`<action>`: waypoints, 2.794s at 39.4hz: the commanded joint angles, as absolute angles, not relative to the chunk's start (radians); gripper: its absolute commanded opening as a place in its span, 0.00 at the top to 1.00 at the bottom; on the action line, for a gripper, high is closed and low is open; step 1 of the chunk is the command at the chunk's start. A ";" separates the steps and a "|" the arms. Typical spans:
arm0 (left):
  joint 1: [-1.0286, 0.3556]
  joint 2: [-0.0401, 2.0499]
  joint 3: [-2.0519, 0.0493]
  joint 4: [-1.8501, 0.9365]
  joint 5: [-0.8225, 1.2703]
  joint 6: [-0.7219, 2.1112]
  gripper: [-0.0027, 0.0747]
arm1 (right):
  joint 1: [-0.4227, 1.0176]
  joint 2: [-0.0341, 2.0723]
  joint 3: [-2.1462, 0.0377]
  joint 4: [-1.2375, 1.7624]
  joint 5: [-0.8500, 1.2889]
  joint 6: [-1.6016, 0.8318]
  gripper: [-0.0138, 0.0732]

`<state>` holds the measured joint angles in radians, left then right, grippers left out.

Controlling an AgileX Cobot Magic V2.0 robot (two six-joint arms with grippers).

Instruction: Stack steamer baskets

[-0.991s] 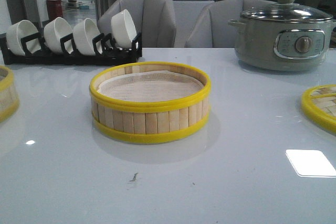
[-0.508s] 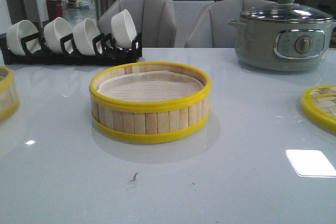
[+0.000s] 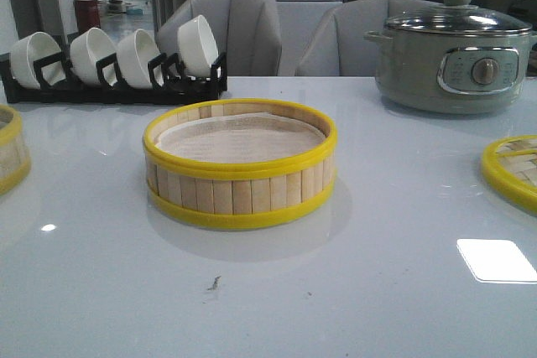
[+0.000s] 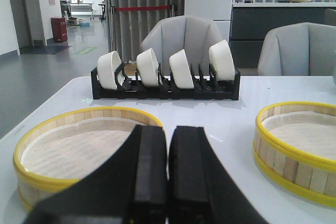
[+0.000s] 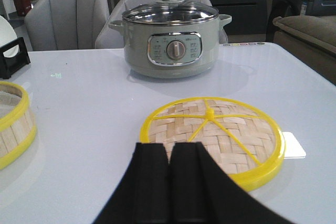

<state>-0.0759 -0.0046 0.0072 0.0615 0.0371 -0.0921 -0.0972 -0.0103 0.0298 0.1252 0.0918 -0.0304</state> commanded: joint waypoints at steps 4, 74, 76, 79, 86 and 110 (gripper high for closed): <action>-0.075 -0.016 0.007 0.053 -0.053 -0.095 0.84 | -0.101 -0.031 0.016 0.120 0.007 -0.043 0.82; -0.098 1.090 -1.225 0.086 0.674 -0.094 0.84 | -0.101 -0.031 0.016 0.120 0.008 -0.043 0.82; -0.098 1.100 -1.225 0.079 0.669 -0.094 0.84 | -0.101 -0.031 0.016 0.120 0.008 -0.043 0.82; -0.098 1.108 -1.225 0.069 0.671 -0.094 0.84 | -0.101 -0.031 0.016 0.120 0.008 -0.043 0.82; -0.098 1.113 -1.225 0.042 0.657 -0.094 0.84 | -0.101 -0.031 0.016 0.120 0.008 -0.043 0.82; -0.098 1.113 -1.225 0.111 0.628 -0.094 0.84 | -0.101 -0.031 0.016 0.120 0.008 -0.043 0.82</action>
